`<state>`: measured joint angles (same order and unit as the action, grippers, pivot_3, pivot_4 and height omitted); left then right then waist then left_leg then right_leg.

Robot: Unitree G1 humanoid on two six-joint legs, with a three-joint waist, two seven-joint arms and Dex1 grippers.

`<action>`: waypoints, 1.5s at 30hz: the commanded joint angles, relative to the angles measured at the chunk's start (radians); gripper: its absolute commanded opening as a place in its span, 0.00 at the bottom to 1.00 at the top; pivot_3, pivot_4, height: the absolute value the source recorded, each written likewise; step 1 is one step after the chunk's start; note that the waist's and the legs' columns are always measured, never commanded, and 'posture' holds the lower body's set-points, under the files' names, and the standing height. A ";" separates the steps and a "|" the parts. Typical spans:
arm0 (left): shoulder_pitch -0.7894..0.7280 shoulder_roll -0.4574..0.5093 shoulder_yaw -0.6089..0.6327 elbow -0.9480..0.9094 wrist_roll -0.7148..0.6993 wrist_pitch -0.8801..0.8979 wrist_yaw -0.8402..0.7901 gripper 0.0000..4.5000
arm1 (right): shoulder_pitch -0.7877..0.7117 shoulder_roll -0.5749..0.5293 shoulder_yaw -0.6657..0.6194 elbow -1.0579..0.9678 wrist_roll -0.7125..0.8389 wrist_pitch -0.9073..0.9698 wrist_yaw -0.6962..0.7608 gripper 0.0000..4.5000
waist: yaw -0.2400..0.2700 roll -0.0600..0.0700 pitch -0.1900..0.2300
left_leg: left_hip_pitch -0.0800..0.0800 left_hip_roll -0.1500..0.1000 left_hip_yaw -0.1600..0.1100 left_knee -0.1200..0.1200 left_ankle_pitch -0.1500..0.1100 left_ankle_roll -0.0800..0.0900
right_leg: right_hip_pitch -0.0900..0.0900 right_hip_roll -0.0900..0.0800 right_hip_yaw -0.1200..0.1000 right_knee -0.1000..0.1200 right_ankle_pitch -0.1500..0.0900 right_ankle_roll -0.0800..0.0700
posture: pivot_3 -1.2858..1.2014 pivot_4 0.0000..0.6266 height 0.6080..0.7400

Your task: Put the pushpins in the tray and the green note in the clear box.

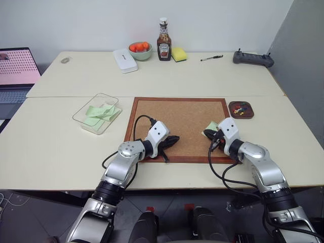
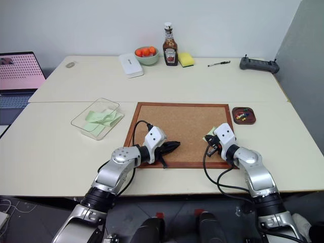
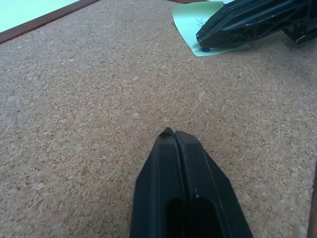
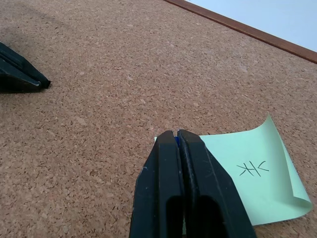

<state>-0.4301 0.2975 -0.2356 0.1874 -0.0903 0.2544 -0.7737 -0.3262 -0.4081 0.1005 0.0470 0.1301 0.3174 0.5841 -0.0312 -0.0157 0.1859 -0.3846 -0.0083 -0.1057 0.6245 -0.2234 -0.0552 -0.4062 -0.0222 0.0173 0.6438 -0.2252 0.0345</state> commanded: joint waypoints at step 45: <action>-0.099 -0.079 0.134 -0.165 -0.248 0.297 0.024 1.00 | -0.193 0.036 0.059 -0.087 -0.044 -0.111 0.095 0.00 | 0.001 -0.002 0.002 | -0.007 0.000 -0.001 0.000 0.000 -0.001 | -0.006 0.000 -0.001 0.000 0.002 0.004 | 0.52 0.24 1.00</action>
<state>-0.4942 0.2419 -0.1260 0.0168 -0.3139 0.5724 -0.7733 -0.4967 -0.3778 0.1777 0.0064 0.0712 0.1934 0.6892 -0.0302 -0.0179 0.1879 -0.3916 -0.0081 -0.1069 0.6245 -0.2236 -0.0560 -0.4119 -0.0220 0.0165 0.6437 -0.2229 0.0382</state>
